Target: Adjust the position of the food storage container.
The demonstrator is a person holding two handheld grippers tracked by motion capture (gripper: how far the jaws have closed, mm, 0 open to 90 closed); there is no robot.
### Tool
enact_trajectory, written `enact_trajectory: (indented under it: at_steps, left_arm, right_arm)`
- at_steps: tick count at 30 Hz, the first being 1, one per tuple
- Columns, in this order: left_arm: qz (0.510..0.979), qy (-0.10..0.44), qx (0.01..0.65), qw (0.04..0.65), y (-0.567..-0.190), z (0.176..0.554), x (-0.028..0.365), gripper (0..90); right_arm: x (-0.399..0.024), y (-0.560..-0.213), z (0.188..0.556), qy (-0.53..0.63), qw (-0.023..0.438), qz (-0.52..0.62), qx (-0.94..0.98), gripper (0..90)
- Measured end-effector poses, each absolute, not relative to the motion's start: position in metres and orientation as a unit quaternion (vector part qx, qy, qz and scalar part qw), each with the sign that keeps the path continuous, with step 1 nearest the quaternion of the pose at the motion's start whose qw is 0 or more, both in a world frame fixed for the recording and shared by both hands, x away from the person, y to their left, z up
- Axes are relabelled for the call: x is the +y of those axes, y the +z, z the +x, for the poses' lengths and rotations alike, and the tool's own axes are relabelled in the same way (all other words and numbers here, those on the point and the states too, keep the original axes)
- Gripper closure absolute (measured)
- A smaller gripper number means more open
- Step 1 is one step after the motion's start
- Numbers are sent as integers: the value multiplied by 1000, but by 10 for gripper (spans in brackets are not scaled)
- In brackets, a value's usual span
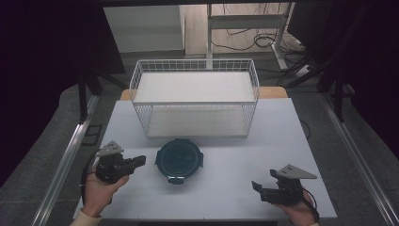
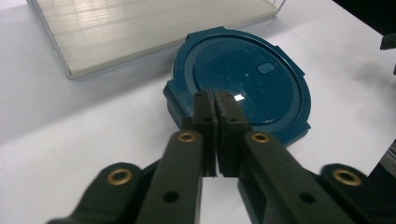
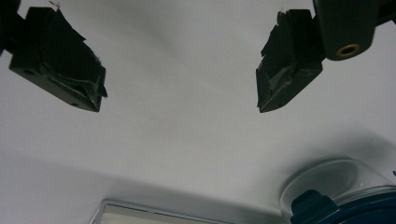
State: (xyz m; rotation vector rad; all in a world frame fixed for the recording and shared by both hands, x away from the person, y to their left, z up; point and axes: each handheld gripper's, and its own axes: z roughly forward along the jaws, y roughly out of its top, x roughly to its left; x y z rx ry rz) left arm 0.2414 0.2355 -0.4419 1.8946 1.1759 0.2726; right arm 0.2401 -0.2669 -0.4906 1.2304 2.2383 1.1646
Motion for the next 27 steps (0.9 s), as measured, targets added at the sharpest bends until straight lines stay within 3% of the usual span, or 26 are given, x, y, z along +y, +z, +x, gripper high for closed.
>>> enact_trajectory:
  at_steps: [27]
  left_arm:
    - [774,99,507,365,-458,318,238,900]
  right_arm:
    - [-267,-498,242,381,176,443,792,163]
